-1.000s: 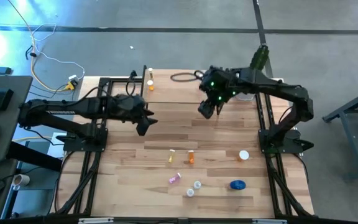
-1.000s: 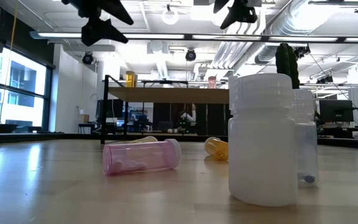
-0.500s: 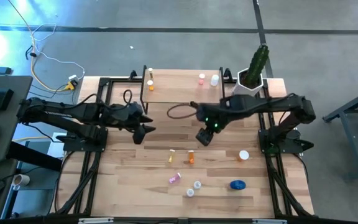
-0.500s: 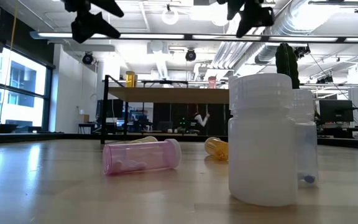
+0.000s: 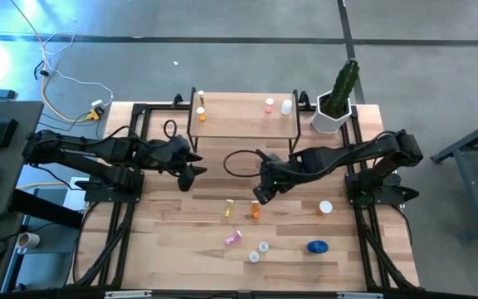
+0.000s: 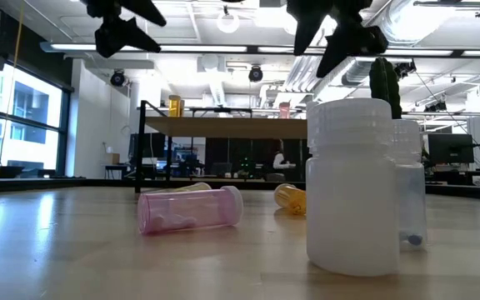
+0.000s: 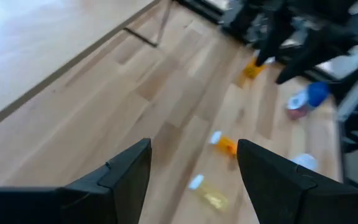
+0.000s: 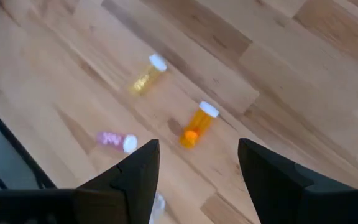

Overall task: Pick and place medicine bottles onto shelf by color
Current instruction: Put the orange pill bottle on the shelf

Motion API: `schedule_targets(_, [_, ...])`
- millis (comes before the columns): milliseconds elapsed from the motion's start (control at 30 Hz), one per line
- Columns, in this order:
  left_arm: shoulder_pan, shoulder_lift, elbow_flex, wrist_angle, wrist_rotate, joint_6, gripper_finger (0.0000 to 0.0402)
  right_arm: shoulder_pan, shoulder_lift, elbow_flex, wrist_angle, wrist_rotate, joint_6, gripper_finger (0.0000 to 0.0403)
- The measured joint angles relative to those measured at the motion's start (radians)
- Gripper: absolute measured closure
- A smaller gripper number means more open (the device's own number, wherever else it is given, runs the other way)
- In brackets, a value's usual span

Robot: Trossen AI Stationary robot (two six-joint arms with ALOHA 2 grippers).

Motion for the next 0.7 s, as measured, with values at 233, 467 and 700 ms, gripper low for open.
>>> schedule_targets(233, [0.001,0.000,0.000,-0.078,-0.087,0.000,0.0174,0.009,0.001,-0.065,0.126,0.053,0.077,0.0194])
schedule_targets(467, [0.002,-0.023,0.000,-0.148,-0.075,0.039,0.0174,0.008,0.002,-0.038,0.248,0.052,0.077,0.0194])
schedule_targets(700, [0.002,-0.068,0.017,-0.146,-0.058,0.105,0.0174,0.008,0.021,0.010,0.294,0.036,0.096,0.0194])
